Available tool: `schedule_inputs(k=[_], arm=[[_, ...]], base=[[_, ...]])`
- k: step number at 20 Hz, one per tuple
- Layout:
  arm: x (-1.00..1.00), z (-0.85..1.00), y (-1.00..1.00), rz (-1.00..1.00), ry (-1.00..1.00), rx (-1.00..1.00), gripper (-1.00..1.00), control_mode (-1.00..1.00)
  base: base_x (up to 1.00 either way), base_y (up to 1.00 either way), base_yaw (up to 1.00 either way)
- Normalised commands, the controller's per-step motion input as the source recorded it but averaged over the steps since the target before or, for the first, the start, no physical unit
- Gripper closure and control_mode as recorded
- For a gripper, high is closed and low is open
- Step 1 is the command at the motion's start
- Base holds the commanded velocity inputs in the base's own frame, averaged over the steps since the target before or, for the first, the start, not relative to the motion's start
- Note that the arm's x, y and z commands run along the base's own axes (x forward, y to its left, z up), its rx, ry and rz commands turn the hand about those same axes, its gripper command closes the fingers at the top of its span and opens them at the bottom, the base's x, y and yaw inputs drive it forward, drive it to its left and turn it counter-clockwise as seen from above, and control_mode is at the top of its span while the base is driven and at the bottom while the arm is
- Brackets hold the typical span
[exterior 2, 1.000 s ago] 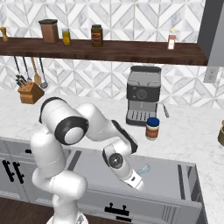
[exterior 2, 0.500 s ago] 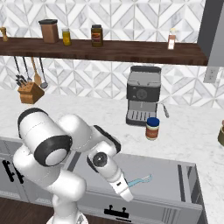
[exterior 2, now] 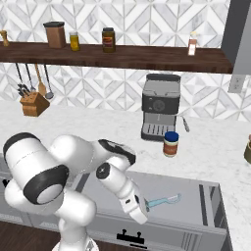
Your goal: Pick the peeler from the drawer and place it on the counter.
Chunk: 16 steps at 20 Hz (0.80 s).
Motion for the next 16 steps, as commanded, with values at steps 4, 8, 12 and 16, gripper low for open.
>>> schedule_inputs(k=[4,8,12,16], arm=[[-0.16,1.0,-0.31,-0.02,-0.01,-0.05,1.0,-1.0],[-0.33,1.0,-0.58,0.05,0.0,0.0,1.0,-1.0],[-0.19,1.0,-0.52,0.06,0.0,0.0,1.0,-1.0],[0.0,1.0,-0.25,0.16,0.03,0.0,1.0,-1.0]], base=[[0.0,0.0,0.0],[0.0,0.0,0.0],[0.0,0.0,0.0],[0.0,0.0,0.0]])
